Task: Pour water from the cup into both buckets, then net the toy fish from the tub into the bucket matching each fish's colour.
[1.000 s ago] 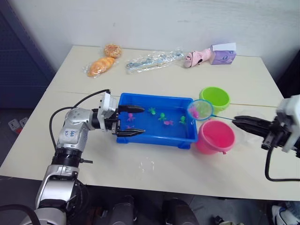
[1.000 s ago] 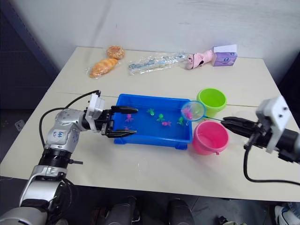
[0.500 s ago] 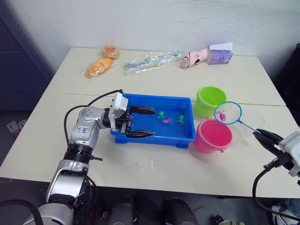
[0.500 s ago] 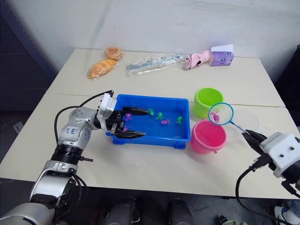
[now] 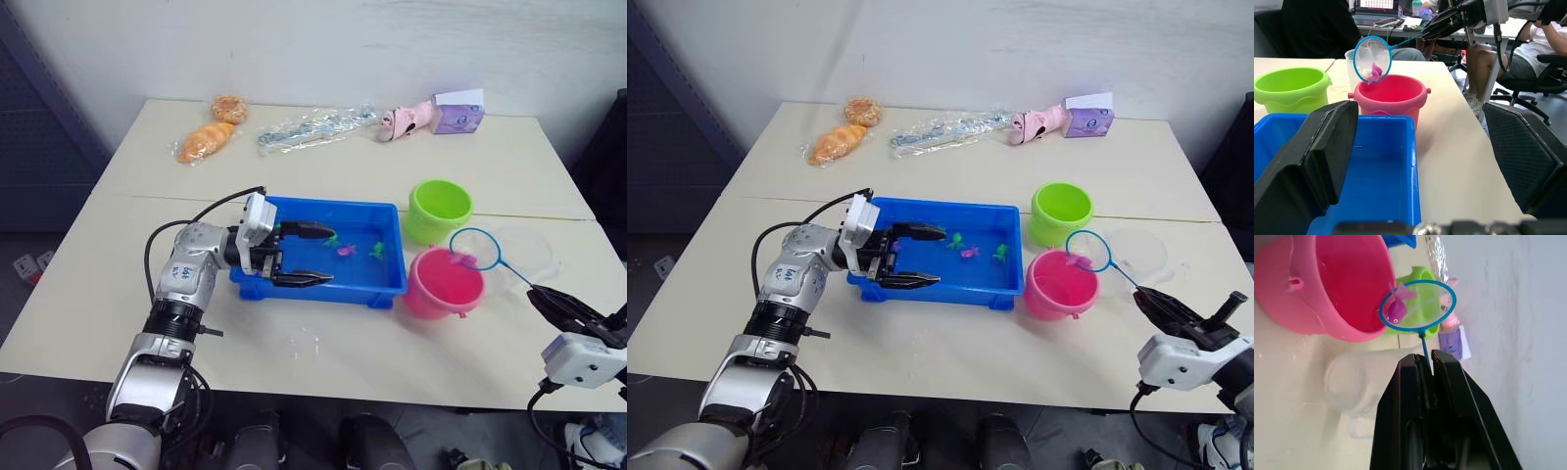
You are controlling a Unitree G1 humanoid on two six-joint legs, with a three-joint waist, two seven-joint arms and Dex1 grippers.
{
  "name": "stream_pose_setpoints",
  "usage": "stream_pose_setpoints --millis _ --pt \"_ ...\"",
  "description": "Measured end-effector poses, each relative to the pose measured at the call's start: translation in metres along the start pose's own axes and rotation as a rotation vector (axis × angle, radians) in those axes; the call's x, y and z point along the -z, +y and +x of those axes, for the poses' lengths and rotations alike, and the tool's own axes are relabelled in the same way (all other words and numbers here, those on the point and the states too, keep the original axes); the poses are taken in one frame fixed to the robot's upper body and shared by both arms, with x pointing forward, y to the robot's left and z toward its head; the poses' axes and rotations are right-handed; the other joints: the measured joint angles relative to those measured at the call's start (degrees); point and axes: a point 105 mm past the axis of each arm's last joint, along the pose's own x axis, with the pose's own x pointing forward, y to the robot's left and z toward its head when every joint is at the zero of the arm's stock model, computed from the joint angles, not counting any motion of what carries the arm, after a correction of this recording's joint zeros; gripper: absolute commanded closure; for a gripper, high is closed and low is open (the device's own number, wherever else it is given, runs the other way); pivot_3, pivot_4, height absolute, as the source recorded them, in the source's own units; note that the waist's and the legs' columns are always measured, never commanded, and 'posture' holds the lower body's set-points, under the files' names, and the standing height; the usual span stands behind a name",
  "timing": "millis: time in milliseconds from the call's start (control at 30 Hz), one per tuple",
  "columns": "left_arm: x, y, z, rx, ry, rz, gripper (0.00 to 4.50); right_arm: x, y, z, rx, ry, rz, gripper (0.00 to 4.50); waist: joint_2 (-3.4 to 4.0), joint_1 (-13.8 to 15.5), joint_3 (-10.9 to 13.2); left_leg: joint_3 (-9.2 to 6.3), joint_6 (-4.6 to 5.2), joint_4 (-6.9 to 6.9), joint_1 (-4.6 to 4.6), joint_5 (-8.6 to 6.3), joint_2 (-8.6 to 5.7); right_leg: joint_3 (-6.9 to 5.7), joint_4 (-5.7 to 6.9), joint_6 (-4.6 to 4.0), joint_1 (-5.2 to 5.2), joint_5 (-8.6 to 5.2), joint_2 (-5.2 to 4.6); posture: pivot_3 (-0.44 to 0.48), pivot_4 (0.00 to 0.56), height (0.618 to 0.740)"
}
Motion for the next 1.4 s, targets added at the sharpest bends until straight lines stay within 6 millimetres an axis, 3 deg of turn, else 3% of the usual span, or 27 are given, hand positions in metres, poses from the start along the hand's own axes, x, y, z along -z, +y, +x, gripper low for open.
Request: stream_pose_setpoints --millis 233,400,467,500,600,733,933,1067,1133,1400 --pt "0.001 0.0 0.004 -0.001 -0.001 0.011 0.14 -0.006 0.005 0.0 0.032 -0.062 -0.153 4.5 0.0 0.0 0.0 0.0 0.0 0.0 0.0 0.01 -0.01 0.01 0.0 0.0 0.0 0.0 0.0 0.0 0.15 0.74" --pt "0.002 0.001 -0.004 -0.018 0.019 0.011 0.14 -0.015 -0.005 -0.01 0.116 -0.098 0.015 4.5 0.01 -0.1 0.0 -0.01 0.0 -0.03 0.01 0.01 0.03 0.03 -0.02 0.0 0.02 0.0 0.01 0.0 0.15 0.74" --pt "0.002 0.002 -0.012 -0.041 0.034 0.012 0.14 -0.028 -0.017 -0.009 0.153 -0.151 0.192 4.5 0.06 -0.5 0.0 -0.01 0.01 -0.03 0.07 0.01 0.07 0.06 -0.01 0.0 0.07 0.0 0.03 0.0 0.15 0.74" --pt "0.003 0.003 -0.023 -0.071 0.053 0.008 0.14 -0.042 -0.028 -0.004 0.149 -0.215 0.37 4.5 0.07 -0.9 0.0 -0.02 0.01 -0.02 0.12 0.01 0.12 0.07 0.0 -0.01 0.11 0.0 0.05 0.0 0.15 0.74" --pt "0.007 0.004 -0.054 -0.166 0.095 -0.012 0.14 -0.07 -0.046 0.014 0.058 -0.316 0.657 4.5 0.04 -1.7 0.0 -0.13 0.06 -0.08 0.47 -0.03 0.24 -0.02 -0.16 -0.02 0.56 0.0 0.09 0.0 0.15 0.74" --pt "0.01 0.003 -0.086 -0.276 0.14 -0.034 0.14 -0.088 -0.054 0.044 -0.055 -0.334 0.803 4.5 0.01 -1.3 0.0 -0.22 0.17 -0.13 0.65 -0.21 0.22 -0.05 -0.3 -0.04 0.76 -0.01 0.03 0.0 0.15 0.74" --pt "0.012 0.005 -0.104 -0.373 0.155 -0.037 0.14 -0.076 -0.042 0.097 -0.14 -0.176 0.734 4.5 0.02 -0.5 0.0 -0.22 0.15 0.01 0.16 -0.22 0.06 -0.1 -0.25 -0.04 0.32 0.0 -0.15 0.0 0.15 0.74" --pt "0.014 0.003 -0.106 -0.402 0.162 -0.032 0.14 -0.061 -0.035 0.122 -0.161 -0.063 0.684 4.5 0.01 -0.3 0.0 -0.16 0.2 0.05 -0.17 -0.18 0.0 -0.11 -0.04 -0.03 -0.06 0.0 -0.21 0.0 0.15 0.74" --pt "0.016 0.001 -0.107 -0.417 0.163 -0.033 0.14 -0.064 -0.033 0.138 -0.172 -0.047 0.69 4.5 0.02 -0.3 0.0 -0.11 0.18 0.04 -0.19 -0.16 0.0 -0.1 0.02 -0.03 -0.14 0.0 -0.2 0.0 0.15 0.74" --pt "0.017 -0.001 -0.109 -0.452 0.161 -0.016 0.14 -0.067 -0.023 0.16 -0.252 0.017 0.663 4.5 0.02 -0.3 0.0 -0.08 0.18 0.03 -0.18 -0.13 0.0 -0.09 0.03 -0.03 -0.15 0.0 -0.2 0.0 0.15 0.74"
